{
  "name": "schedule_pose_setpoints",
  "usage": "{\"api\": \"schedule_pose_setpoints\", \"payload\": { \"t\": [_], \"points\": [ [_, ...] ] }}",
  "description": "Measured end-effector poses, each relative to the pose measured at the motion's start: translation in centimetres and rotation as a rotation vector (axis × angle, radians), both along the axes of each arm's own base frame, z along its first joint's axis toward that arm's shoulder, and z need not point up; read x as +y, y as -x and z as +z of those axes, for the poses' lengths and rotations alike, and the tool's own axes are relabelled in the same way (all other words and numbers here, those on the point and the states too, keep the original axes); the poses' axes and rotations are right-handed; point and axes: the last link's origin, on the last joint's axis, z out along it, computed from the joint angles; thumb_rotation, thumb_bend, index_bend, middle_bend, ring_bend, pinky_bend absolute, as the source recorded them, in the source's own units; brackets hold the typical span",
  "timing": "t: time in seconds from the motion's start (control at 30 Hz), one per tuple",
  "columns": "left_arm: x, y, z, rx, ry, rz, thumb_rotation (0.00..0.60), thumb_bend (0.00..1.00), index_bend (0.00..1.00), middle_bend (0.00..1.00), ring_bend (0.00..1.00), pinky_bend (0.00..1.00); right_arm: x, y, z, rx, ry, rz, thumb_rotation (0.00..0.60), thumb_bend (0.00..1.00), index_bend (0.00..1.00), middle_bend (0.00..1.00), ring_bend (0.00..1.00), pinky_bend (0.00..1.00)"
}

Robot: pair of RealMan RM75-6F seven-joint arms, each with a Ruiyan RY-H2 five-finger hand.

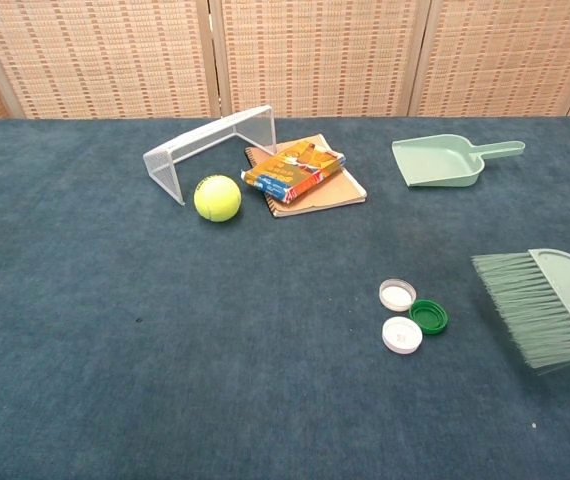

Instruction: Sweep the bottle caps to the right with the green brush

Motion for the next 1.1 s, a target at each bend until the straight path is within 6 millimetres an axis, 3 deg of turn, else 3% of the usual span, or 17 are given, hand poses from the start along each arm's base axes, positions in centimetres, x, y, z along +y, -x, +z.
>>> {"api": "schedule_pose_setpoints", "payload": {
  "t": [0.27, 0.53, 0.83, 1.1],
  "points": [
    [0.2, -0.1, 0.0, -0.007, 0.004, 0.002, 0.6, 0.46, 0.0, 0.0, 0.0, 0.07, 0.1, -4.9, 1.0, 0.044, -0.003, 0.118, 0.6, 0.68, 0.91, 0.86, 0.57, 0.0],
    [0.2, 0.2, 0.3, -0.018, -0.001, 0.011, 0.6, 0.46, 0.0, 0.0, 0.0, 0.07, -0.2, -11.0, 0.3, 0.229, -0.005, 0.279, 0.6, 0.68, 0.91, 0.86, 0.57, 0.0],
    [0.3, 0.4, 0.5, -0.025, -0.004, 0.017, 0.6, 0.46, 0.0, 0.0, 0.0, 0.07, -0.3, -16.3, -2.3, 0.492, -0.004, 0.421, 0.6, 0.68, 0.91, 0.86, 0.57, 0.0],
    [0.3, 0.5, 0.7, -0.031, -0.004, 0.021, 0.6, 0.46, 0.0, 0.0, 0.0, 0.07, 0.6, -20.1, -6.2, 0.578, -0.059, 0.458, 0.6, 0.68, 0.91, 0.86, 0.57, 0.0]
  ]
}}
